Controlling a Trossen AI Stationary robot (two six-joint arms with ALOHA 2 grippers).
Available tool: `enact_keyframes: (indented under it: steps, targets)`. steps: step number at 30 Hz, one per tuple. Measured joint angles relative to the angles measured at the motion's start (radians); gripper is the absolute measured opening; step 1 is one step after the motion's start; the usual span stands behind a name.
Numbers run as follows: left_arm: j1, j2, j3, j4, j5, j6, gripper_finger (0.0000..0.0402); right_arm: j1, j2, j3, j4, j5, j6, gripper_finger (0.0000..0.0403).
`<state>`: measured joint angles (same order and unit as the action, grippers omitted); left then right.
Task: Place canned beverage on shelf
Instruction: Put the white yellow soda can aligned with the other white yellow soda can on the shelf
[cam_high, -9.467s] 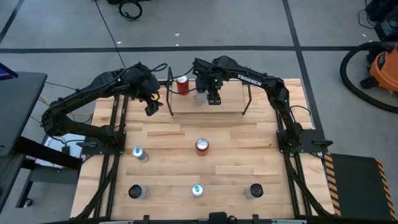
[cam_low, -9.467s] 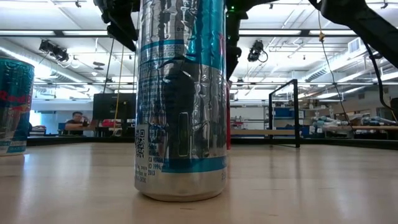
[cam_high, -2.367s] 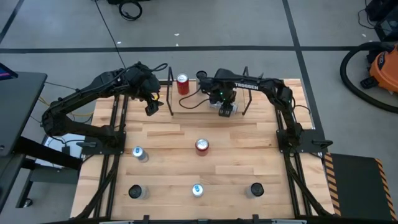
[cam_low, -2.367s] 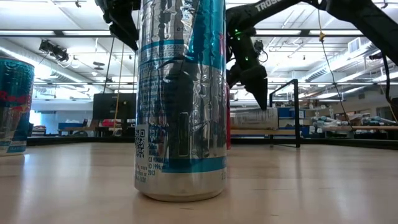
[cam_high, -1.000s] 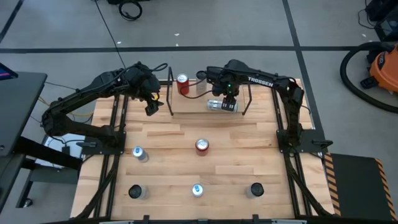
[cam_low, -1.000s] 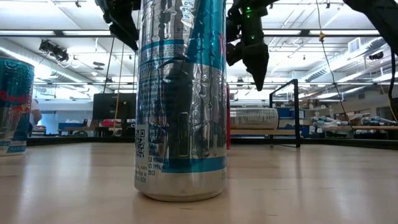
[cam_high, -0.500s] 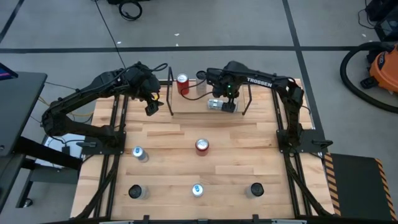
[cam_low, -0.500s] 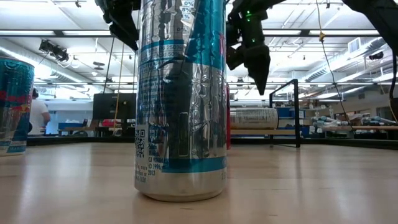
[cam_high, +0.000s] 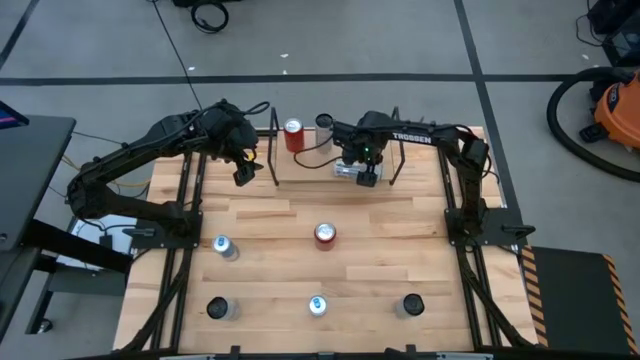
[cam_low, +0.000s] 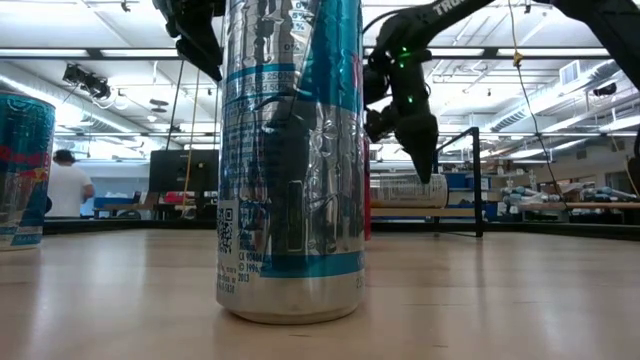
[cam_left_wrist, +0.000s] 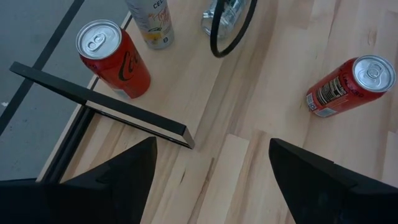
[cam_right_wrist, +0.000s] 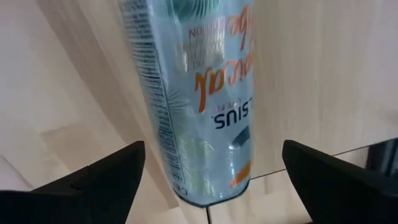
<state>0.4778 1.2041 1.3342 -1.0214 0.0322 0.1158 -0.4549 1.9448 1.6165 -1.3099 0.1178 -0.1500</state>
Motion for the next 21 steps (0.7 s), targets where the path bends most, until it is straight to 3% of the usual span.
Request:
enact_keyframes:
  steps: [13,17,21]
  targets:
    - [0.000,0.000,0.000,0.000,0.000,0.000,0.0311,0.002,0.000,-0.127,0.080,0.008,0.012,0.0382]
    - [0.000,0.000,0.000,0.000,0.000,0.000,0.0311,0.003,0.000,-0.127,0.075,0.020,0.027,0.0352]
    - [0.000,0.000,0.000,0.001,0.000,0.000,0.0311,0.004,0.000,-0.127,0.076,0.020,0.024,0.0296]
